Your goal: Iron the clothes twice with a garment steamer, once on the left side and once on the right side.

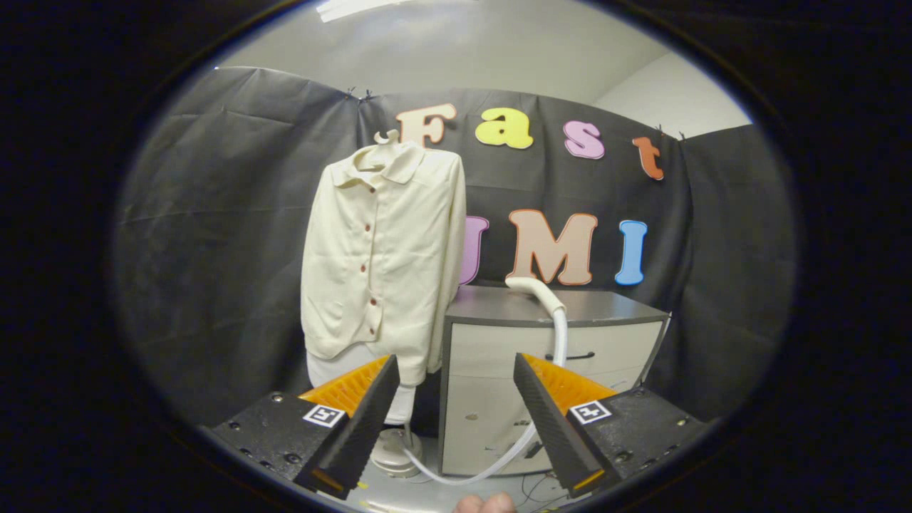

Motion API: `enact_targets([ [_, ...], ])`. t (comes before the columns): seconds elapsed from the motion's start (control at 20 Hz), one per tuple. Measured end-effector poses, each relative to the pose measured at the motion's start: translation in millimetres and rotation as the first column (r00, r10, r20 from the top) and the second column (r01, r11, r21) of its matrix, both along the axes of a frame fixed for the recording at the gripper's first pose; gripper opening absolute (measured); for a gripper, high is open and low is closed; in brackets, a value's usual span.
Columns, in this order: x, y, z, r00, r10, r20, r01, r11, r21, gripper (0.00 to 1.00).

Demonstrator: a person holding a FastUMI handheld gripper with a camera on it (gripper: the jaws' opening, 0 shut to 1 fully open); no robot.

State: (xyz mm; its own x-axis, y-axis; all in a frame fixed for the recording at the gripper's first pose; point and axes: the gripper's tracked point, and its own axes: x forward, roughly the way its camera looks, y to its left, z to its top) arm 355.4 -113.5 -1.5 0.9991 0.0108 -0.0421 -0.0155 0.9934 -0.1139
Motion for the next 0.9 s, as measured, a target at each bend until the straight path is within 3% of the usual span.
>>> enact_targets([
  [0.55, 142, -90, -3, 1.000, -0.026, -0.002, 0.026, 0.999, 0.026, 0.99],
  [0.9, 235, -146, -11, 0.993, -0.104, -0.047, 0.106, 0.994, 0.026, 0.99],
])
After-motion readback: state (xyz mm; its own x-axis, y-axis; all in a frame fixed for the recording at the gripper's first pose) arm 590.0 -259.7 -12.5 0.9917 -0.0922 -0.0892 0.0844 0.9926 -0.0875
